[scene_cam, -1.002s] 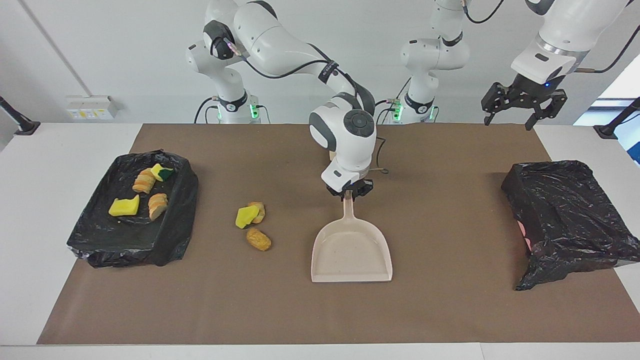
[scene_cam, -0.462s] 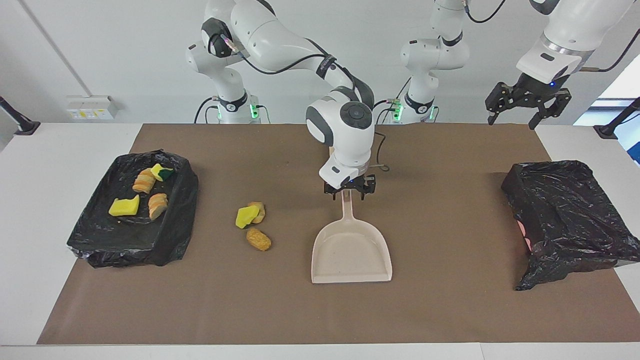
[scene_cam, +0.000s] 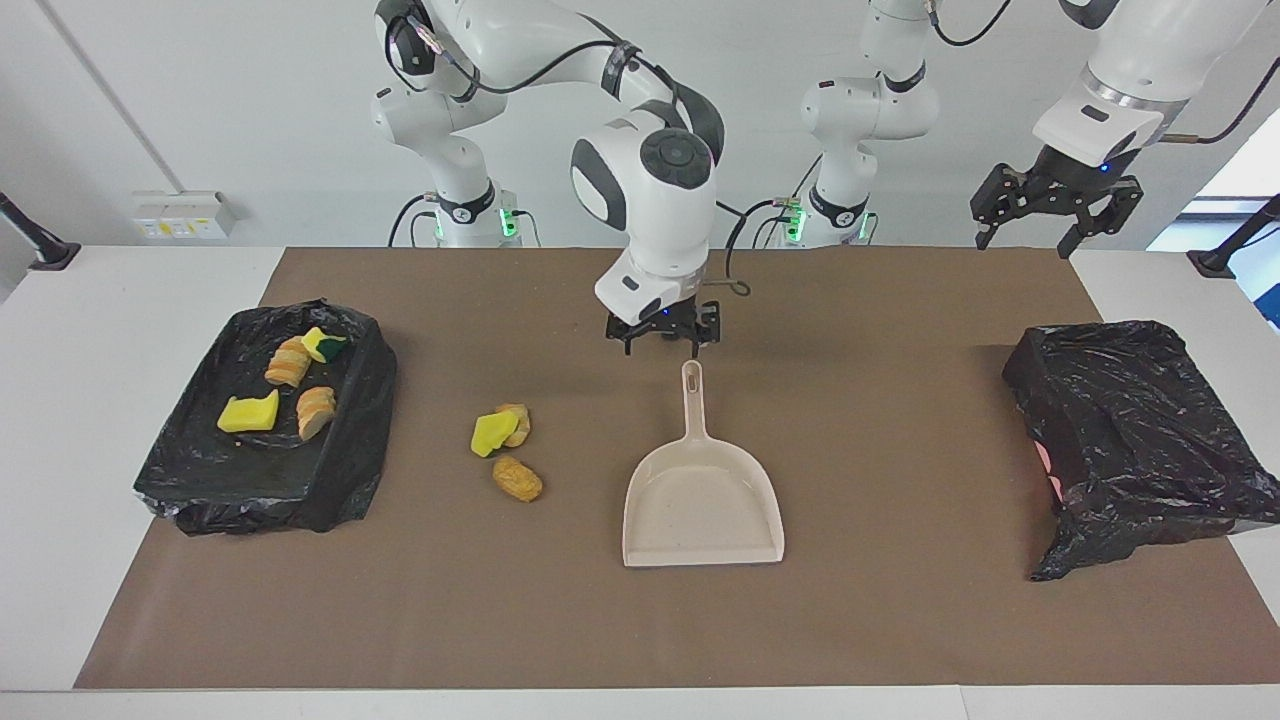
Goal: Sweep and dump trash in bin
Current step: 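Set the dustpan down with the right gripper and withdraw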
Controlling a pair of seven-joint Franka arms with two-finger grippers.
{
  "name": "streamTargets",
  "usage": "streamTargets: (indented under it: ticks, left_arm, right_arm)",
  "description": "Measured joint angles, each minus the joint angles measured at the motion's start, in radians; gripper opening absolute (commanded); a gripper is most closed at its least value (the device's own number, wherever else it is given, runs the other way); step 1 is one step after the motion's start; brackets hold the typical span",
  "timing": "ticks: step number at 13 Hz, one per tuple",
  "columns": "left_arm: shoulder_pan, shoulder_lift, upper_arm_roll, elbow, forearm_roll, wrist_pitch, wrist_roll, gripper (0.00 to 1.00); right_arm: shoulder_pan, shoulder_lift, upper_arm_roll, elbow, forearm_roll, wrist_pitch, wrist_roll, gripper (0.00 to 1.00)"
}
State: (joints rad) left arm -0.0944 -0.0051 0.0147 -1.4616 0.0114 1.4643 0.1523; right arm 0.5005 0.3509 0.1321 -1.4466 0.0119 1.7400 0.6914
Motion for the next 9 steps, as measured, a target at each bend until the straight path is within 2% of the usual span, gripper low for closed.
streamTargets:
  ticks: [2,4,7,9]
  left_arm:
    - [0.000,0.000,0.000,0.000,0.000,0.000,0.000,1.00]
    - [0.000,0.000,0.000,0.000,0.000,0.000,0.000,1.00]
    - [0.000,0.000,0.000,0.000,0.000,0.000,0.000,1.00]
    - [0.000,0.000,0.000,0.000,0.000,0.000,0.000,1.00]
  right_arm:
    - [0.002,-0.126,0.001,-0.127,0.054,-0.054,0.000,1.00]
    - [0.013,-0.222,0.003,-0.262,0.114,-0.058,0.007,1.00]
    - [0.072,-0.343,0.004,-0.500,0.188,0.060,0.038,1.00]
    - [0.144,-0.400,0.006,-0.619,0.217,0.130,0.123,1.00]
